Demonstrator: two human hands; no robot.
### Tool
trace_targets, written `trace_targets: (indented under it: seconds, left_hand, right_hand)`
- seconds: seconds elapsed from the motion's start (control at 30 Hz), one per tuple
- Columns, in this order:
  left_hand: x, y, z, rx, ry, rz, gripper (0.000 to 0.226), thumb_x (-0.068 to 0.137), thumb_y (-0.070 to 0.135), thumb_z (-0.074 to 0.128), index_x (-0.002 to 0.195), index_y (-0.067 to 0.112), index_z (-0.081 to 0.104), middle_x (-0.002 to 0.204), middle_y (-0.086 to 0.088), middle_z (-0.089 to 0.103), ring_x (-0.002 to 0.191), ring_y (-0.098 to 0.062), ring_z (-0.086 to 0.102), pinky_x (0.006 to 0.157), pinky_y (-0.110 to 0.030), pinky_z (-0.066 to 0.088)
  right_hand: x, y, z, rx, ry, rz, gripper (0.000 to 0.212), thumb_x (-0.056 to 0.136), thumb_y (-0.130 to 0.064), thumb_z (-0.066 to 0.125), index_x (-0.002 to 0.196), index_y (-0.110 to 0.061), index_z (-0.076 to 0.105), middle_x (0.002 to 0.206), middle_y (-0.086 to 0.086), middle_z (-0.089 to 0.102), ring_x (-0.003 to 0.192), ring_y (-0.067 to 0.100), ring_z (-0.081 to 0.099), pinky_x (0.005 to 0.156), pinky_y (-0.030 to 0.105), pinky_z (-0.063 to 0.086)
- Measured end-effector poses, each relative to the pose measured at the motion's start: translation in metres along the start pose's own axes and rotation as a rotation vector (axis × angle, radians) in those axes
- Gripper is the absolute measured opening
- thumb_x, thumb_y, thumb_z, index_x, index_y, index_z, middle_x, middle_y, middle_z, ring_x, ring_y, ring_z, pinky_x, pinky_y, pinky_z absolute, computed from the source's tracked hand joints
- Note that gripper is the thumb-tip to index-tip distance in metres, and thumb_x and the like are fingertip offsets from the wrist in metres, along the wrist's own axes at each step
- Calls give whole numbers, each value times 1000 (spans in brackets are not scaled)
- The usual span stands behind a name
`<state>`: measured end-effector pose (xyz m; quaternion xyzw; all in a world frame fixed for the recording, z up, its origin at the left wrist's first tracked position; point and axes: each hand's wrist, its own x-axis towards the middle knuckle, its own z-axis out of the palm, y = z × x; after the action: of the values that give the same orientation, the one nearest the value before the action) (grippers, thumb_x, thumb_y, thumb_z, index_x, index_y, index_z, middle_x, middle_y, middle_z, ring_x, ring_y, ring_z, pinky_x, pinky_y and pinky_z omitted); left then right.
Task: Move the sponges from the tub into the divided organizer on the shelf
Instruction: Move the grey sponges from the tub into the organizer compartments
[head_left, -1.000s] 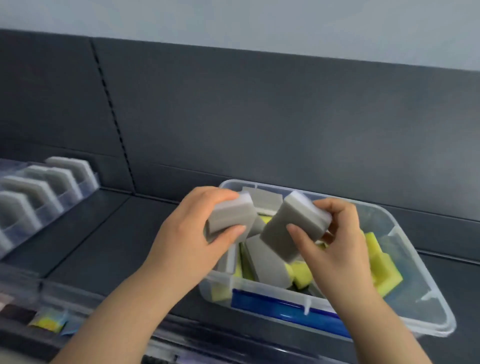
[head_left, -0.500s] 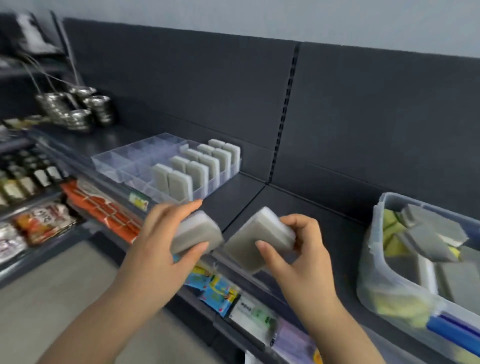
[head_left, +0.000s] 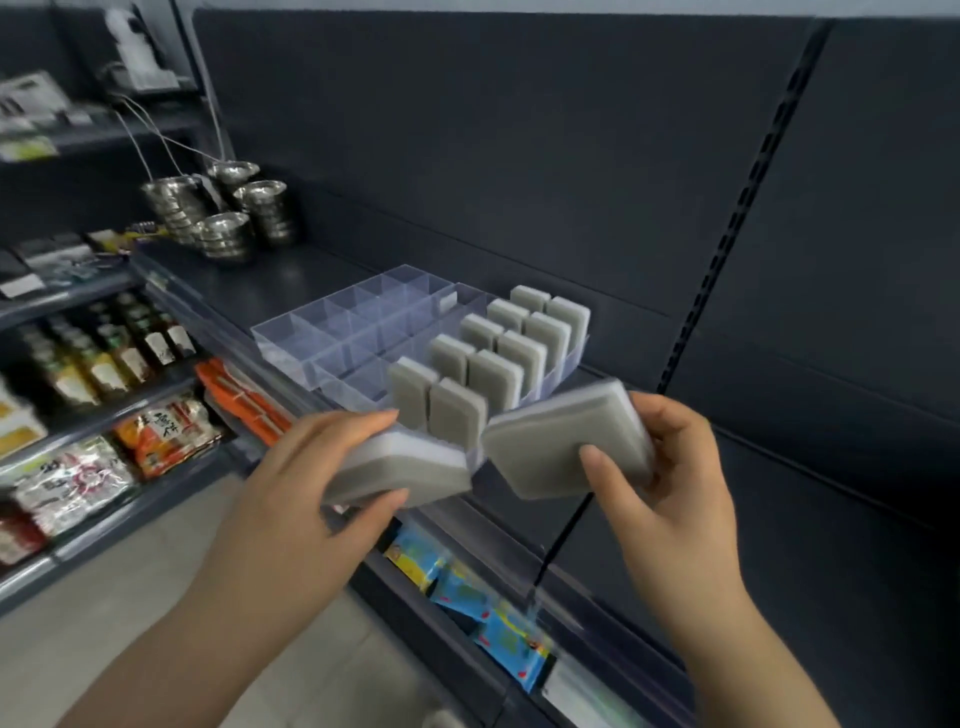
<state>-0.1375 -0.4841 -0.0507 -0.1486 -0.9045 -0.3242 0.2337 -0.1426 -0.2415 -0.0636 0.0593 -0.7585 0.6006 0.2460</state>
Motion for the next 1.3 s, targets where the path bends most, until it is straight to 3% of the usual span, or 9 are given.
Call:
trace_targets:
  seconds: [0.13,0.2,0.3,0.53,0.67,0.87,1.07,1.2,1.3]
  left_hand:
    - [68,-18,3,-28,40,15,50,70,45,62,116,53,44,116,30,46,104,16,42,70,-6,39]
    - [101,-27,4,-11,61,46,50,72,47,63,117,53,43,115,34,46,105,17,42,78,-6,37]
    - [139,-44,7,-17,91,66,53,75,43,67,121,51,43,115,36,46,107,20,40,84,4,26]
    - [188,-88,26,-42,74,21,50,73,44,57,120,53,42,115,37,45,107,18,40,81,-6,36]
    - [220,-111,42,-49,27,36,51,74,38,61,122,44,45,114,36,45,107,15,41,83,-9,36]
    - [273,-150,69,-140,-62,58,53,76,26,68,120,45,46,114,35,46,107,13,44,84,1,30]
    - [330,-200,90,-255,-187,171,51,77,21,69,124,32,52,113,30,47,104,14,44,79,-13,40]
    - [355,-237,98,-357,-258,195,51,78,22,68,124,36,50,114,34,45,104,5,49,83,-15,40]
    - [367,-260,102,-378,-313,222,53,78,21,69,126,33,50,112,36,44,102,3,49,80,-16,41]
  right_hand:
    - [58,11,13,89,70,18,33,72,-41,63,102,-46,52,106,-21,61,93,1,61,72,13,49]
    - [88,17,17,131,108,13,31,74,-37,63,103,-39,53,104,-19,62,93,0,62,71,10,48]
    - [130,27,26,179,163,2,26,81,-25,63,104,-32,53,100,-19,63,90,-1,62,70,10,48]
    - [189,52,49,173,236,55,28,82,-26,66,100,-42,52,100,-13,66,91,2,63,70,10,49]
    - [208,63,60,147,238,84,34,84,-18,63,109,-37,49,97,-15,66,90,1,63,69,9,48]
    - [226,62,83,52,174,81,40,86,-4,56,108,-36,50,99,-17,64,91,1,62,73,14,51]
    - [245,43,121,-293,164,214,32,73,-27,66,99,-42,55,101,-22,64,92,0,62,74,20,51]
    - [267,36,154,-584,120,263,33,72,-28,69,93,-45,51,94,-29,60,92,-11,54,76,1,39]
    - [289,42,171,-791,44,294,36,77,-23,70,104,-39,51,94,-25,55,87,-2,52,73,-2,35]
